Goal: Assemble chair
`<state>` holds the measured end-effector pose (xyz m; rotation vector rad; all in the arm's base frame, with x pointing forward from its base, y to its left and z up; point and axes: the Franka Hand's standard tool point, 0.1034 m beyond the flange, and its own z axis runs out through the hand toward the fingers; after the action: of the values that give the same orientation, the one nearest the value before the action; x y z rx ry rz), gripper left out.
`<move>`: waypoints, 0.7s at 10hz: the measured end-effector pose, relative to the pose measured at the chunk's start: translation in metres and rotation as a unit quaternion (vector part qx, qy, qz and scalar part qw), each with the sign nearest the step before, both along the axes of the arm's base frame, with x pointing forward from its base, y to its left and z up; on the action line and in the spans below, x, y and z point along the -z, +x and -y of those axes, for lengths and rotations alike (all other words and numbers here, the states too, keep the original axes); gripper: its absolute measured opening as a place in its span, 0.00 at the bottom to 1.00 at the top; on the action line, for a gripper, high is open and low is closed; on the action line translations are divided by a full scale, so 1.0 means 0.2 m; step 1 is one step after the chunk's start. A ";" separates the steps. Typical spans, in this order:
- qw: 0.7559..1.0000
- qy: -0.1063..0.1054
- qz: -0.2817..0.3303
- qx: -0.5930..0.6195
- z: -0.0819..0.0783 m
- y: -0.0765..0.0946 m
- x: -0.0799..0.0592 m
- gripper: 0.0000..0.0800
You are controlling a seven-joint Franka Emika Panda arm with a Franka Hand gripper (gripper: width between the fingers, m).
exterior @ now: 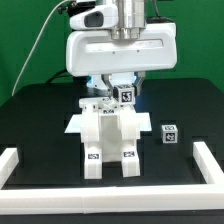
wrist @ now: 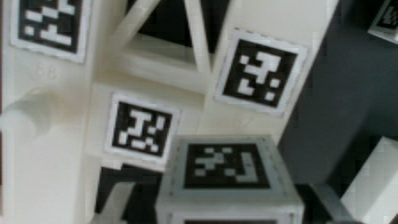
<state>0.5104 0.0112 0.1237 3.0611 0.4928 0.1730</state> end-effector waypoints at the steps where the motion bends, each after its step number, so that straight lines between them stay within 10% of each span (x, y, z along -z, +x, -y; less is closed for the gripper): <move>1: 1.000 0.000 0.001 0.000 0.00 0.00 0.00 0.35; 7: 1.000 0.000 0.010 0.002 -0.02 0.02 0.00 0.35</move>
Offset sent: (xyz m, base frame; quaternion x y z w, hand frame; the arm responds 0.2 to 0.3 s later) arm 0.0028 0.0052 -0.0063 0.0027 0.0115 0.0069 0.9999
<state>0.5139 0.0162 0.1239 3.0572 0.4856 0.2040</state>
